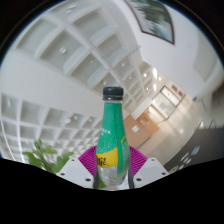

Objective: Pour water

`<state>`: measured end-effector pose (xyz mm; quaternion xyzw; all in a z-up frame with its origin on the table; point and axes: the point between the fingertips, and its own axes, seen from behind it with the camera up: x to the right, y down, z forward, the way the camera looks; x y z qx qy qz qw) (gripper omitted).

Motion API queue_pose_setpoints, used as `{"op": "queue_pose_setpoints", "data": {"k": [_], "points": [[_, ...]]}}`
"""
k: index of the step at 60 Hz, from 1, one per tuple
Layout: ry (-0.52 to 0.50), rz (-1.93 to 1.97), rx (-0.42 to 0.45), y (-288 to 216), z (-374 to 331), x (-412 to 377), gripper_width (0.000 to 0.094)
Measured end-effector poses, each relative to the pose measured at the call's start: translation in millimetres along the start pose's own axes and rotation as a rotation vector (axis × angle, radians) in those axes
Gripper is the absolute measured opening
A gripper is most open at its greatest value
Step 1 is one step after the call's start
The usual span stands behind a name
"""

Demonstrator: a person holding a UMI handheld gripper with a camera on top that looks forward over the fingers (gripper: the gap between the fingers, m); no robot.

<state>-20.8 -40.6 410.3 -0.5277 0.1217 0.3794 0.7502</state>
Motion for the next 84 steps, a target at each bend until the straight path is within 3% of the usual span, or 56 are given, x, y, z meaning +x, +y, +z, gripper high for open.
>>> {"op": "queue_pose_setpoints", "data": {"k": [7,13,23,33,34,36,40,48,51,54,56,62,84], "points": [[0.144,-0.389,-0.05,-12,-18,63,0.0397],[0.252,-0.653,-0.176,31,-18,126,0.0395],[0.349,-0.728,-0.444,117,-61,236,0.0395],[0.433,-0.702,-0.595,177,-91,294,0.0398],[0.443,-0.695,-0.605,180,-94,298,0.045],[0.426,-0.697,-0.561,176,-88,295,0.0399],[0.425,-0.728,-0.572,179,-92,299,0.0407],[0.436,-0.742,-0.592,178,-95,298,0.055],[0.457,-0.736,-0.629,179,-99,302,0.0675],[0.472,-0.734,-0.635,174,-105,298,0.0875],[0.487,-0.736,-0.636,168,-110,295,0.0829],[0.521,-0.734,-0.635,149,-128,275,0.0868],[0.55,-0.724,-0.716,110,-258,154,0.0858]]}}
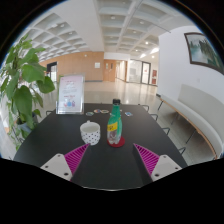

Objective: Pour water

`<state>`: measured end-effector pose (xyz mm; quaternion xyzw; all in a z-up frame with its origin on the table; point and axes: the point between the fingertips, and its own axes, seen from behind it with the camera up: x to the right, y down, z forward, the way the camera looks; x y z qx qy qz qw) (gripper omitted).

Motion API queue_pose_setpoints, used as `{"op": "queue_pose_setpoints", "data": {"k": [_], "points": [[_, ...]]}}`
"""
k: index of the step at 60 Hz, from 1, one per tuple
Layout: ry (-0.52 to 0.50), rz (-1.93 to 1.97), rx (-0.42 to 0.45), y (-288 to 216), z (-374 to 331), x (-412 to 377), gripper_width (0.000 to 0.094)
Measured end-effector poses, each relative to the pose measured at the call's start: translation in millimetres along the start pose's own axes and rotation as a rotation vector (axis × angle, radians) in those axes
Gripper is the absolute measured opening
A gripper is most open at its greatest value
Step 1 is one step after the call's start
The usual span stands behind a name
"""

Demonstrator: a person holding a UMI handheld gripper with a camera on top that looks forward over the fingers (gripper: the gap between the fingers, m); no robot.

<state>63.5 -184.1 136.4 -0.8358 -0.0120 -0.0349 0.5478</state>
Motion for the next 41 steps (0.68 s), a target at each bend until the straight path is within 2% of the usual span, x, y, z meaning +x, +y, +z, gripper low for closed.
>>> {"op": "queue_pose_setpoints", "data": {"k": [18,41], "points": [[-0.031,-0.004,0.02,10,-111,-18,0.0861],[-0.002,-0.026,0.062,9,-144,-11,0.0862]]}}
